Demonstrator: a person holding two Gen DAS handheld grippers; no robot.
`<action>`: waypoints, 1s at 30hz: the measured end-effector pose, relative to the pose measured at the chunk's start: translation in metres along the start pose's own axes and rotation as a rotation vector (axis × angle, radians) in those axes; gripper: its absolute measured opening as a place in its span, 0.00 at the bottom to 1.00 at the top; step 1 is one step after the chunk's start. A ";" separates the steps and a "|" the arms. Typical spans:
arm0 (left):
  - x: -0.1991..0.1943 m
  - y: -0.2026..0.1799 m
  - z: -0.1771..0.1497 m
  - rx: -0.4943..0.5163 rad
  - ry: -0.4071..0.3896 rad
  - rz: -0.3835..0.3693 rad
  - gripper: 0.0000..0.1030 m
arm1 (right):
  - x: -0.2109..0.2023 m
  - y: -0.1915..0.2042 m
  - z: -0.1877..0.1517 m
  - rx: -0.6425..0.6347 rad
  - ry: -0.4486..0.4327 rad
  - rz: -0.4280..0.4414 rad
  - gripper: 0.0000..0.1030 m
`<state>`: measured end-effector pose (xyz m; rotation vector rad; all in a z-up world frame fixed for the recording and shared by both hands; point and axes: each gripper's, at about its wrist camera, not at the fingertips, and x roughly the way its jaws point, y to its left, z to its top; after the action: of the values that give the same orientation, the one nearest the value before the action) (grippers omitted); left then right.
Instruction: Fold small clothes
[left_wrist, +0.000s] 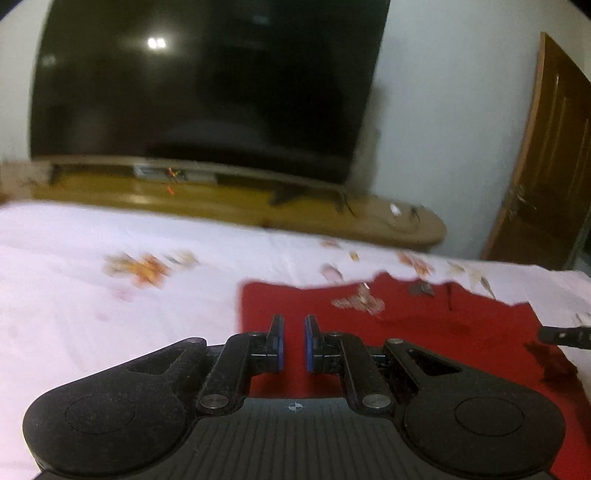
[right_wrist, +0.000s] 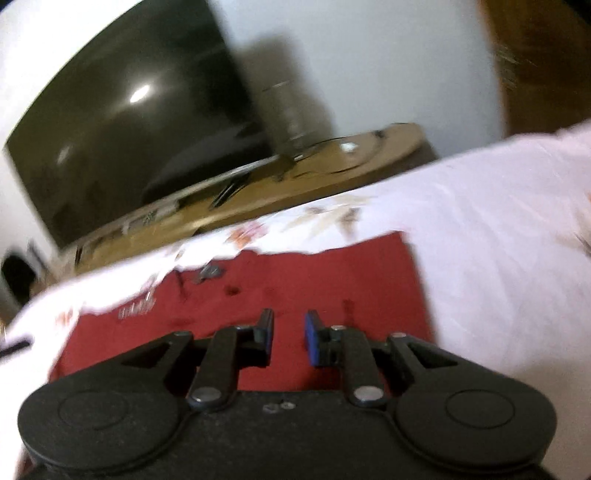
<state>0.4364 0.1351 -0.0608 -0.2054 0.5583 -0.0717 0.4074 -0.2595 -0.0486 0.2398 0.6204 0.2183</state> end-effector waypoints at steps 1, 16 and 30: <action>0.017 0.001 -0.006 -0.016 0.072 -0.010 0.08 | 0.007 0.008 -0.001 -0.058 0.010 0.005 0.18; 0.086 0.003 0.012 0.052 0.094 0.060 0.09 | 0.075 0.033 0.011 -0.286 0.088 -0.082 0.24; 0.045 -0.010 0.009 0.091 0.013 0.002 0.09 | 0.048 0.028 0.009 -0.374 -0.024 -0.174 0.33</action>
<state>0.4793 0.1212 -0.0742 -0.1156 0.5674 -0.0966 0.4475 -0.2212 -0.0597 -0.1710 0.5614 0.1594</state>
